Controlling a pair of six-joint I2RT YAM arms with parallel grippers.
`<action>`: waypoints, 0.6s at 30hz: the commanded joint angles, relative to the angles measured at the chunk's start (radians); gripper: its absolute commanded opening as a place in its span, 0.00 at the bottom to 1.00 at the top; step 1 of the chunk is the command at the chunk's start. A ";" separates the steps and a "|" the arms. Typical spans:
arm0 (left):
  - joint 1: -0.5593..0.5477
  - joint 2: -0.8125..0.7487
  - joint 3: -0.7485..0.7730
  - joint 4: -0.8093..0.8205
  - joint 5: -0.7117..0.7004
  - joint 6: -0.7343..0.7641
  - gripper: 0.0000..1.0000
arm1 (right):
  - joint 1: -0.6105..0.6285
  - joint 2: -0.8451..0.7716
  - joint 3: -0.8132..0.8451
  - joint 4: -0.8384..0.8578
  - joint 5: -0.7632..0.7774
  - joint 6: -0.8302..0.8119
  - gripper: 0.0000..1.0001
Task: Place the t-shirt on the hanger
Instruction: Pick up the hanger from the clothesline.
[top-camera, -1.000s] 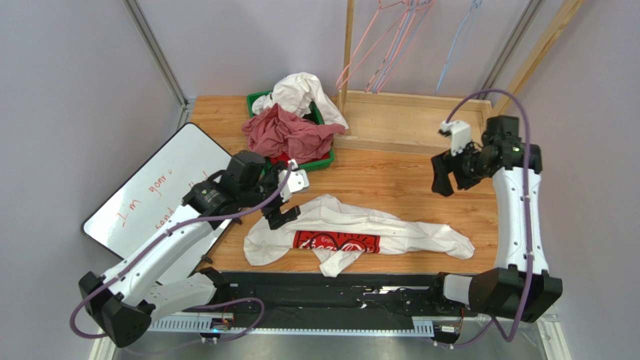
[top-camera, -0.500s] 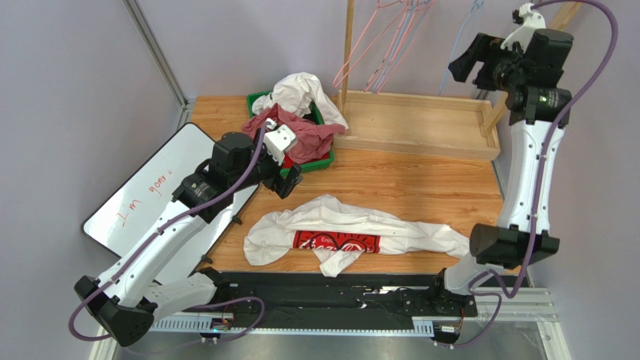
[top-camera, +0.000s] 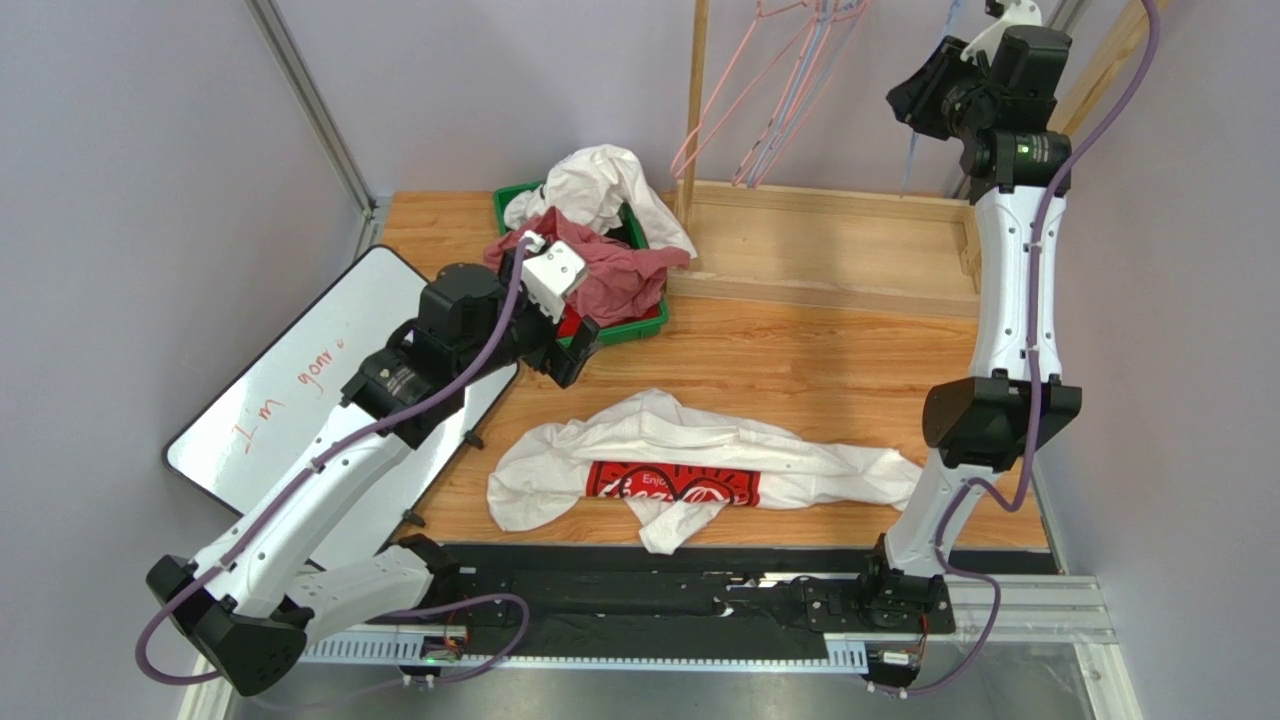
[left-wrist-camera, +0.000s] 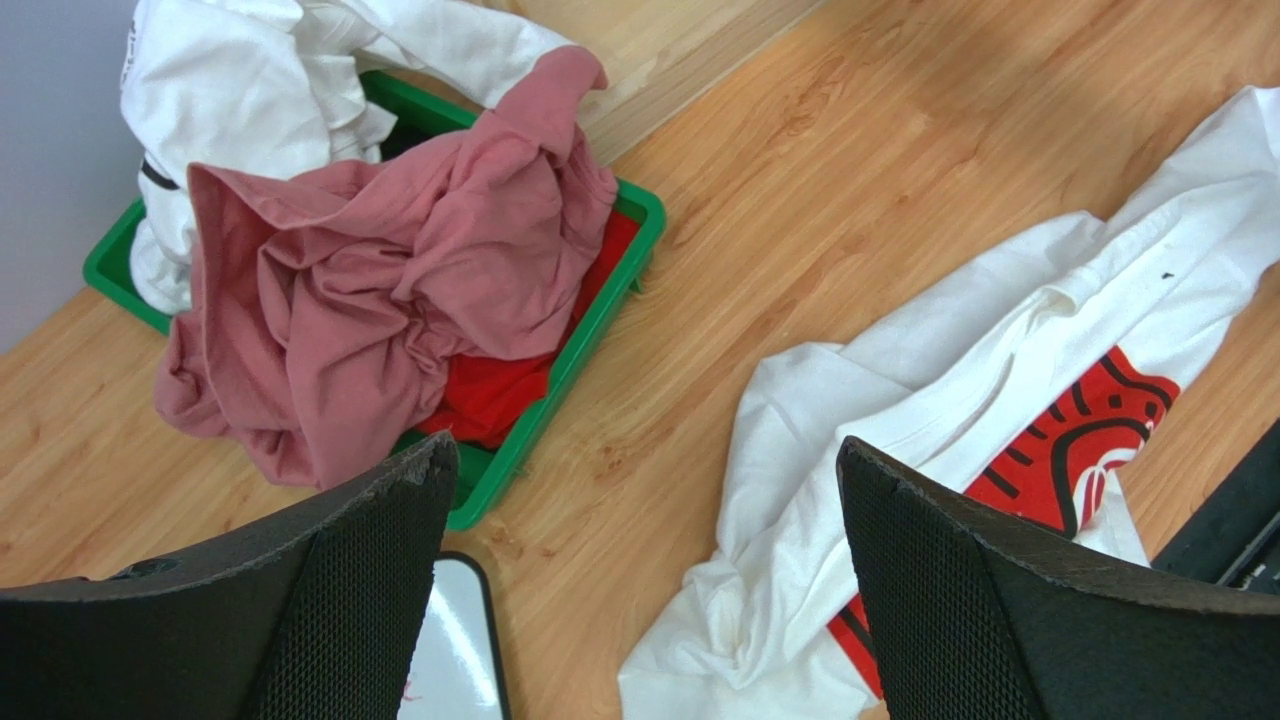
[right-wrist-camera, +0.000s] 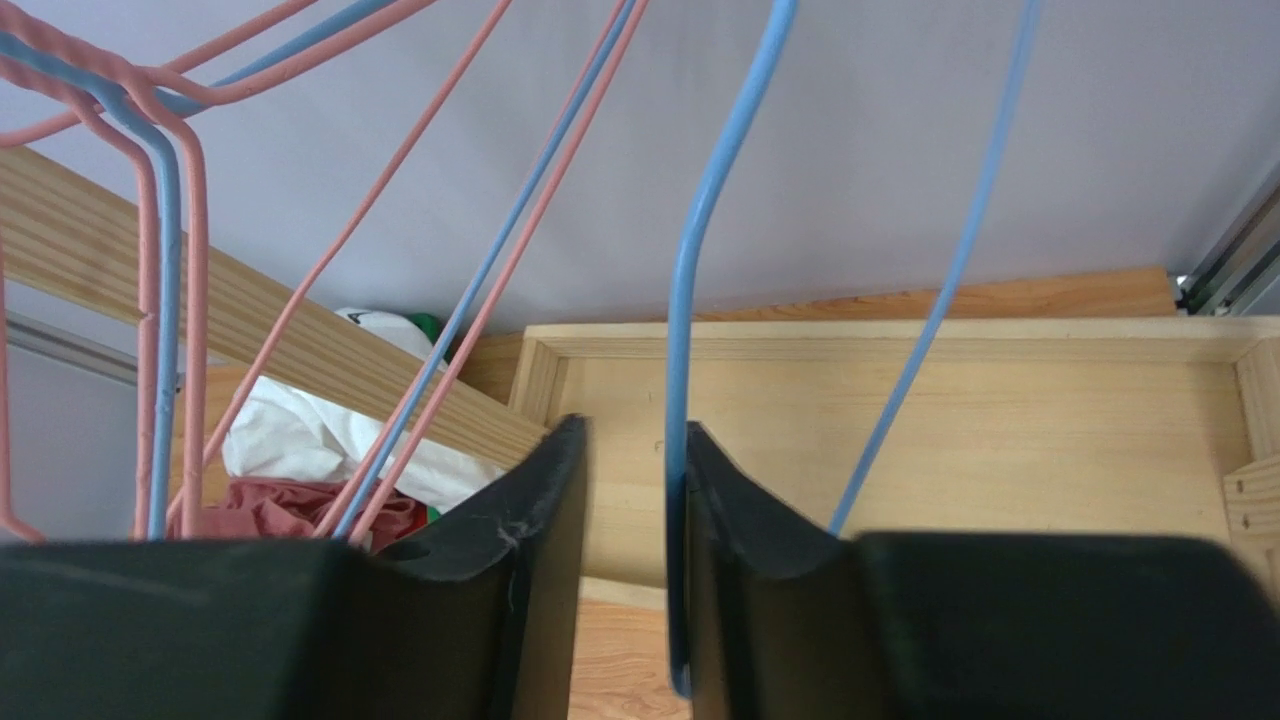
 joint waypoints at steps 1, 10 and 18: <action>0.004 0.008 0.027 0.033 -0.028 0.028 0.99 | -0.001 -0.038 0.013 0.118 -0.060 0.040 0.11; 0.002 0.038 0.060 0.026 -0.030 0.024 0.99 | -0.029 -0.172 -0.071 0.279 -0.061 0.033 0.00; 0.004 0.055 0.069 0.000 0.059 0.030 0.99 | -0.073 -0.397 -0.307 0.130 -0.143 0.044 0.00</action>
